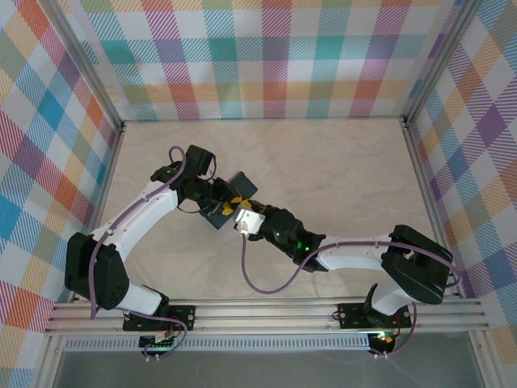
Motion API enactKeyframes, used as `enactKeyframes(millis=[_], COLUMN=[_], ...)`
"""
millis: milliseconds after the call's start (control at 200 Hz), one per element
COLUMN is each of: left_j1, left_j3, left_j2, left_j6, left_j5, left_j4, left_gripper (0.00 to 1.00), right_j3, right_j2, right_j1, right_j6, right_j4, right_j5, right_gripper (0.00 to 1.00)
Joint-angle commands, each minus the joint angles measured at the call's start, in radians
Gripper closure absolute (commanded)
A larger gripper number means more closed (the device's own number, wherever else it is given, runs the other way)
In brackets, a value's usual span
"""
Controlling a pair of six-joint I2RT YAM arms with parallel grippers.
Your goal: Unlock the padlock with the key
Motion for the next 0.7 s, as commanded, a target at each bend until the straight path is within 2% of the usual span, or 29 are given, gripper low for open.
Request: enactKeyframes(millis=[0, 230, 695], left_j1=[-0.005, -0.003, -0.004], left_j3=[0.018, 0.047, 0.052], left_j2=[-0.001, 0.021, 0.008], left_j6=[-0.005, 0.001, 0.001], left_j5=[0.006, -0.005, -0.002], left_j4=[0.025, 0.005, -0.005], left_gripper=[0.94, 0.94, 0.94], right_j3=[-0.023, -0.086, -0.031], right_j2=[-0.042, -0.137, -0.018], right_j1=[0.007, 0.006, 0.006], right_j6=[0.033, 0.084, 0.018], right_j4=[0.04, -0.037, 0.007], right_j5=[-0.009, -0.063, -0.061], right_gripper=[0.7, 0.73, 0.77])
